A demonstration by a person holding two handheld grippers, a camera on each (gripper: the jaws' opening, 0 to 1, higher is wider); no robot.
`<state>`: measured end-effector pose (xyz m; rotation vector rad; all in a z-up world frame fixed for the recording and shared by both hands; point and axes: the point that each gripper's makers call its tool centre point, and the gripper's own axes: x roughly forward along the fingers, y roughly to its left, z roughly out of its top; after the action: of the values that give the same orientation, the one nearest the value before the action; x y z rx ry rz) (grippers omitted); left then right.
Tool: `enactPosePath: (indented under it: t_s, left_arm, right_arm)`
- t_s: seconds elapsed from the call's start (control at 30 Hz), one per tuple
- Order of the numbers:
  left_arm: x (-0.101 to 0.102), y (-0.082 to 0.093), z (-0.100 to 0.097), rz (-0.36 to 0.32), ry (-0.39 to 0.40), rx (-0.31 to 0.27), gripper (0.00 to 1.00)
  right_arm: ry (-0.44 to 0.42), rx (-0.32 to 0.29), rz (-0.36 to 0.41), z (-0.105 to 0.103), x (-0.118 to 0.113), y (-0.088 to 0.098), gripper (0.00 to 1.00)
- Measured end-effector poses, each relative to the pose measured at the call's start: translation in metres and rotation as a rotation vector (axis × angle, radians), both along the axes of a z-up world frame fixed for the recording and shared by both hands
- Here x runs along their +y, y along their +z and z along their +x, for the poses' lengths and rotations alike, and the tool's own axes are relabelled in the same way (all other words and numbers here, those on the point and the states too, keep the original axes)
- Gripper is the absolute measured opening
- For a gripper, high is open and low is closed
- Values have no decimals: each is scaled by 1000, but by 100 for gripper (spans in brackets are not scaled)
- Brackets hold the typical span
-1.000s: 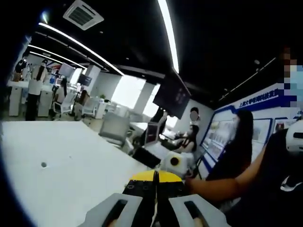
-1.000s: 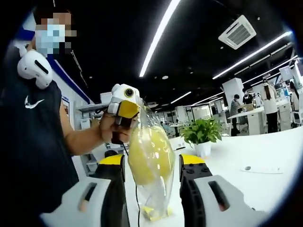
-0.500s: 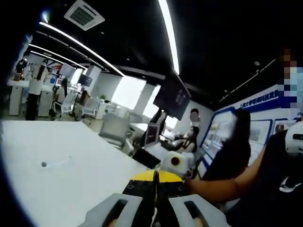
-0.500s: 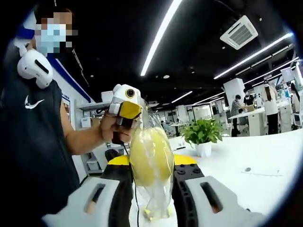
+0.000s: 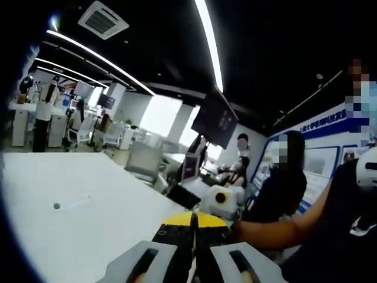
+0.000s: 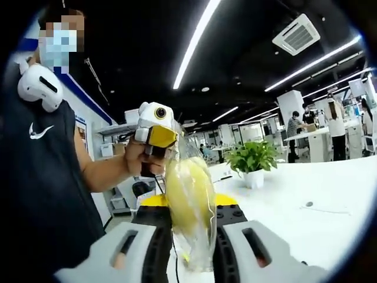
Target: Compare the silicone blocks by pressing each to a similar depth, holding the contact briefly, and releasing to observe deformation and rebound differences across the visible hardness samples.
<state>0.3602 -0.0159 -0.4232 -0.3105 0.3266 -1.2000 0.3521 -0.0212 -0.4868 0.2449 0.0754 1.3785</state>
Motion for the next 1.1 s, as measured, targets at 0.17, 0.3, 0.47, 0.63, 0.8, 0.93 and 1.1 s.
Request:
enactPosePath:
  t_s: [0.17,0.3,0.47,0.63,0.8,0.93,1.1]
  left_arm:
    - [1,-4,0,16,3,-5,0]
    - [1,-6,0,20,4,-11,0]
    - [1,-8,0,25,4,-8,0]
    - [0,-12,-1,78,5,-71,0]
    - [-1,-14,-2,101,2,-78,0]
    - [1,-17,-2,96,9,-85,0]
    - [1,-21,-2,90,8,-65,0]
  right_arm:
    - [8,30,-32,0,0,-4,11]
    - [3,52,-44,0,-1,-5,9]
    - [-1,66,-70,0,-3,-7,6]
    - [14,98,-91,-2,-3,-11,4]
    - [13,107,-95,0,-5,-14,4]
    - [13,109,-106,-1,-4,-16,3]
    - [13,108,-121,-3,-4,-20,3]
